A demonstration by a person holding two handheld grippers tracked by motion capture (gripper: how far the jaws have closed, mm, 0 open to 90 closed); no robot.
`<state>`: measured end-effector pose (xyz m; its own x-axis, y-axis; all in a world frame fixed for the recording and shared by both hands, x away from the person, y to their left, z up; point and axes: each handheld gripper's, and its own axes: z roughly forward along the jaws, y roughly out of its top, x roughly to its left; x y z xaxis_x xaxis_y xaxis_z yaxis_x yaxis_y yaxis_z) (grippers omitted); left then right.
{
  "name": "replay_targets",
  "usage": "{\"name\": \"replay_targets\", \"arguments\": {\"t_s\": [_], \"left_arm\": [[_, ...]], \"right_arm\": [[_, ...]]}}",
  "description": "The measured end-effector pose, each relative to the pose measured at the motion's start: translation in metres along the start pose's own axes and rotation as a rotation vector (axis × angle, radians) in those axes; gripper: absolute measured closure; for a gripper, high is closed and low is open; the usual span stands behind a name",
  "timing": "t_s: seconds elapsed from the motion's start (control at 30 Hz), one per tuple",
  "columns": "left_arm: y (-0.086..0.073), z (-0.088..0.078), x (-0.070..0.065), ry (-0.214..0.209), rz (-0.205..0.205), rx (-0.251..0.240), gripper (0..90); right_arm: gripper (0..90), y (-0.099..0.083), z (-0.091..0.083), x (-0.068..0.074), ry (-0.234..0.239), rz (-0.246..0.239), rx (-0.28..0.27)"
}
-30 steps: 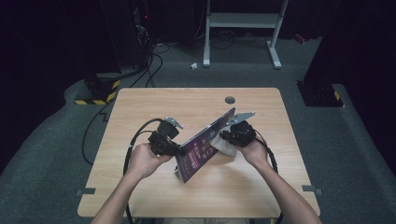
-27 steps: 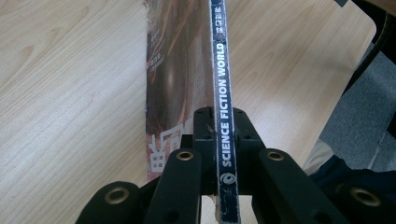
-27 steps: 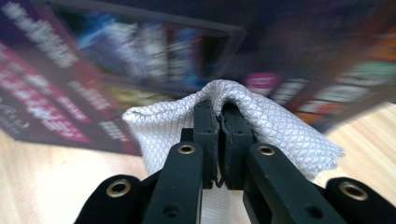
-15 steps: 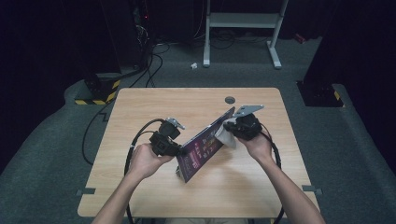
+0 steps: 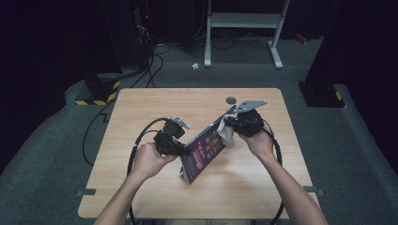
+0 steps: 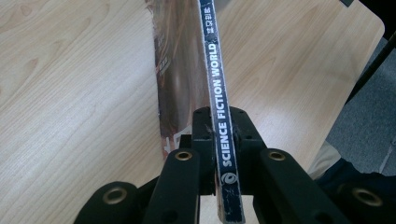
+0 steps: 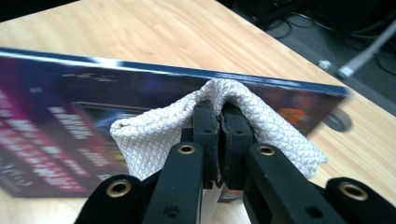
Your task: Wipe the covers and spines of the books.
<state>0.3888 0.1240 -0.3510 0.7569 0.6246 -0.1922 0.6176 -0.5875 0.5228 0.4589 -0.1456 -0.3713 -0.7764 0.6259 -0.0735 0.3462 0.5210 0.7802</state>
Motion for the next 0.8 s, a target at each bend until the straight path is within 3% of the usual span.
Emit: {"name": "replay_targets", "arguments": {"t_s": [0.1,0.3,0.37,0.5,0.63,0.8], "left_arm": [[0.000,0.001,0.000,0.001,-0.003,-0.003,82.9],[0.000,0.002,-0.001,0.001,0.007,0.002,82.9],[-0.001,0.001,-0.002,-0.001,0.003,-0.002,82.9],[-0.002,0.001,-0.001,-0.003,0.015,0.002,82.6],[-0.003,0.001,-0.002,-0.010,0.016,0.000,82.5],[-0.003,0.001,-0.003,-0.012,0.019,0.000,82.5]], "right_arm": [[86.2,-0.001,-0.001,-0.002,-0.006,0.023,0.001],[86.2,0.004,-0.004,0.037,0.082,-0.110,-0.025],[86.2,0.004,-0.005,0.038,0.082,-0.123,-0.026],[86.2,0.003,-0.004,0.015,0.048,-0.048,-0.036],[86.2,-0.001,-0.004,-0.016,-0.029,0.054,-0.026],[86.2,-0.002,-0.003,-0.040,-0.088,0.127,-0.011]]}}
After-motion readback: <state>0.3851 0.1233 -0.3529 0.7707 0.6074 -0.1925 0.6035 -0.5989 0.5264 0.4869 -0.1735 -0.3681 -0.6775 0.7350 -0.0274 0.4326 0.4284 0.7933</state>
